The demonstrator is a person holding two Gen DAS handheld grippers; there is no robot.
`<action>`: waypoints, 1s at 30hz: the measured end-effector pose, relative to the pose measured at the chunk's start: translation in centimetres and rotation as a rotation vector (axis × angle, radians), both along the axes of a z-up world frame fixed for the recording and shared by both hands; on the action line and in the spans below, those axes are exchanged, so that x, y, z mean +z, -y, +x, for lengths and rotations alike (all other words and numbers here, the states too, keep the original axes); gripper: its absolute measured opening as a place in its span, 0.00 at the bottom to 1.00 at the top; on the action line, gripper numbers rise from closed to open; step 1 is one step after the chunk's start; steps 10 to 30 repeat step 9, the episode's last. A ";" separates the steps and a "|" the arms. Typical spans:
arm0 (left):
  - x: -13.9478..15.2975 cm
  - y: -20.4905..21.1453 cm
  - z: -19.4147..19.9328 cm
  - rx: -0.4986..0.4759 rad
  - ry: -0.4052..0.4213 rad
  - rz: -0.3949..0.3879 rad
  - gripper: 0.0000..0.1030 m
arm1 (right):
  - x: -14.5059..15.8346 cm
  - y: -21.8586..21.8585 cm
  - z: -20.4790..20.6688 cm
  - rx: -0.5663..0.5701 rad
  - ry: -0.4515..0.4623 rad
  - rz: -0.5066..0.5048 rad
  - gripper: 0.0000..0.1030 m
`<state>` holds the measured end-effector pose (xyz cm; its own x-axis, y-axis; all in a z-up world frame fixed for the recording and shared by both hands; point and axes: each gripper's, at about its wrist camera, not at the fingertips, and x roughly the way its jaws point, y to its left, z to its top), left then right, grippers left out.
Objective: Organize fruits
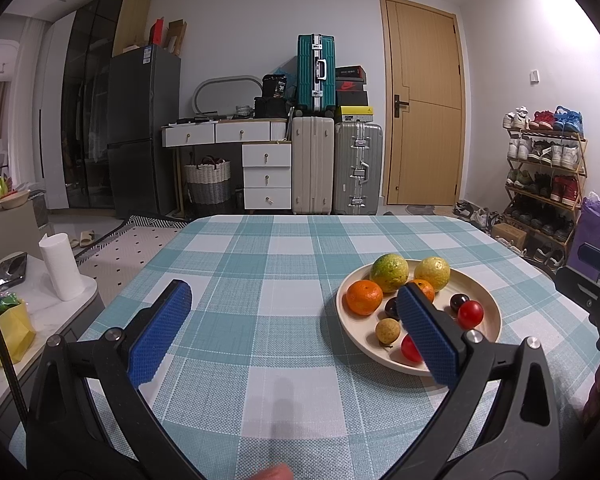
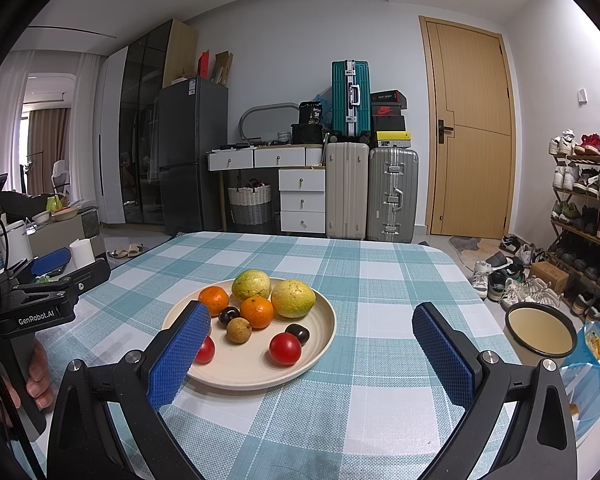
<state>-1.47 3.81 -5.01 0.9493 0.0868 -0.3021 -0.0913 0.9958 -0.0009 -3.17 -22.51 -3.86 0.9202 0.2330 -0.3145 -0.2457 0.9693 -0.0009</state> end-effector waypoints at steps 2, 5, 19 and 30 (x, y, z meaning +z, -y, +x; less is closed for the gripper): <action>0.0 0.0 0.0 0.000 0.000 0.000 1.00 | 0.0 0.0 0.0 0.000 0.000 0.000 1.00; 0.0 0.0 0.0 -0.001 0.000 0.000 1.00 | 0.0 0.0 0.0 0.000 0.000 0.000 1.00; -0.2 0.1 0.2 -0.002 -0.001 0.000 1.00 | 0.0 0.0 0.0 0.000 0.000 0.000 1.00; -0.2 0.1 0.2 -0.002 -0.001 0.000 1.00 | 0.0 0.0 0.0 0.000 0.000 0.000 1.00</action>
